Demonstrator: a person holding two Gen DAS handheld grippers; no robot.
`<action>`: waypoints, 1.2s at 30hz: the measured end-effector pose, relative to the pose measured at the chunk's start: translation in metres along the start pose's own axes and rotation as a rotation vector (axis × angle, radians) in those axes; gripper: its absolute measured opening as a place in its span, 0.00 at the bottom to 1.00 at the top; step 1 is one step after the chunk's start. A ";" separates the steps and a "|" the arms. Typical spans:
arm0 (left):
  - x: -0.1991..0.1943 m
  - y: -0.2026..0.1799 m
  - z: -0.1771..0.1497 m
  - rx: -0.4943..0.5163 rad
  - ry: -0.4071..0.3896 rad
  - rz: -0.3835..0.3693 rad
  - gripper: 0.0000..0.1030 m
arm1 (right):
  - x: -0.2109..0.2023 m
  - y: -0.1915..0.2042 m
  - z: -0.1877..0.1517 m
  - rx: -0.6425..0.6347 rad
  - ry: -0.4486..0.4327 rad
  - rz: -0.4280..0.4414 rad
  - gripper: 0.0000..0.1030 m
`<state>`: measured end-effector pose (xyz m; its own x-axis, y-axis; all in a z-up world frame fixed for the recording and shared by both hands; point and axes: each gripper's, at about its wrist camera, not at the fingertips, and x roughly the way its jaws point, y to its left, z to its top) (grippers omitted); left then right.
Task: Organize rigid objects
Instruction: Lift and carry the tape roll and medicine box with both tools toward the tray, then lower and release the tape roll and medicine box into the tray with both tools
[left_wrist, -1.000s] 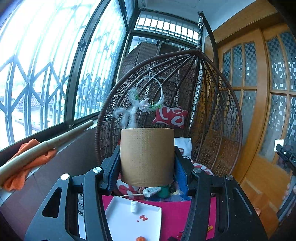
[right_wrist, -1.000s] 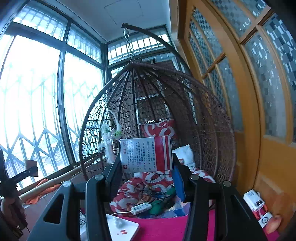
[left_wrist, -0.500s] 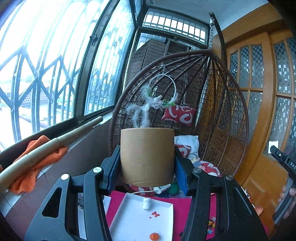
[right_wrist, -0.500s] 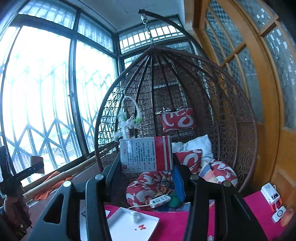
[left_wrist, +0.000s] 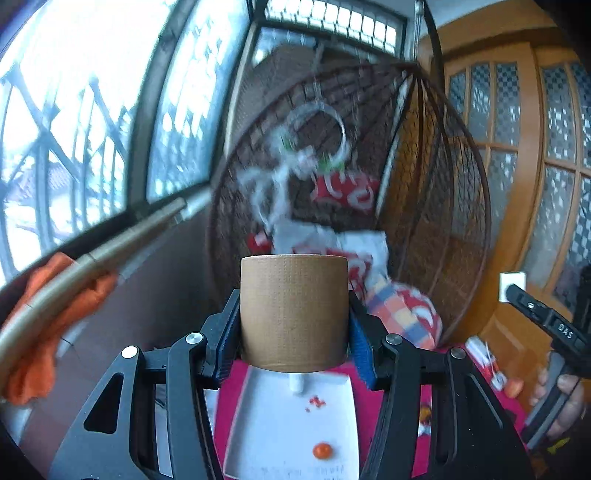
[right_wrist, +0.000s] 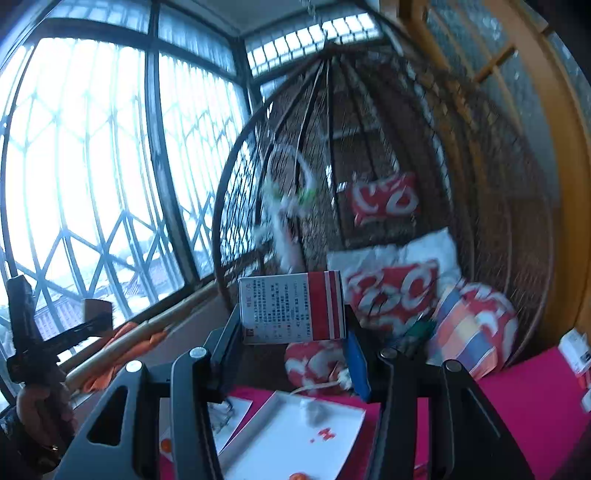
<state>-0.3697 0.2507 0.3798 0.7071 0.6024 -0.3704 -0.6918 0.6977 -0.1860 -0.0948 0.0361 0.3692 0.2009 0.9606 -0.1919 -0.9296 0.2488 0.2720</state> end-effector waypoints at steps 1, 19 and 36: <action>0.012 0.002 -0.005 -0.001 0.034 -0.008 0.50 | 0.012 0.002 -0.007 0.004 0.032 0.004 0.47; 0.235 0.038 -0.214 -0.054 0.844 0.015 0.50 | 0.207 -0.022 -0.220 0.128 0.785 -0.083 0.47; 0.217 0.038 -0.209 -0.008 0.735 0.134 1.00 | 0.221 -0.018 -0.234 0.050 0.772 -0.134 1.00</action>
<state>-0.2735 0.3270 0.1025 0.3385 0.2658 -0.9027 -0.7680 0.6323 -0.1018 -0.1058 0.2149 0.1012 0.0216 0.5684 -0.8225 -0.8941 0.3790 0.2385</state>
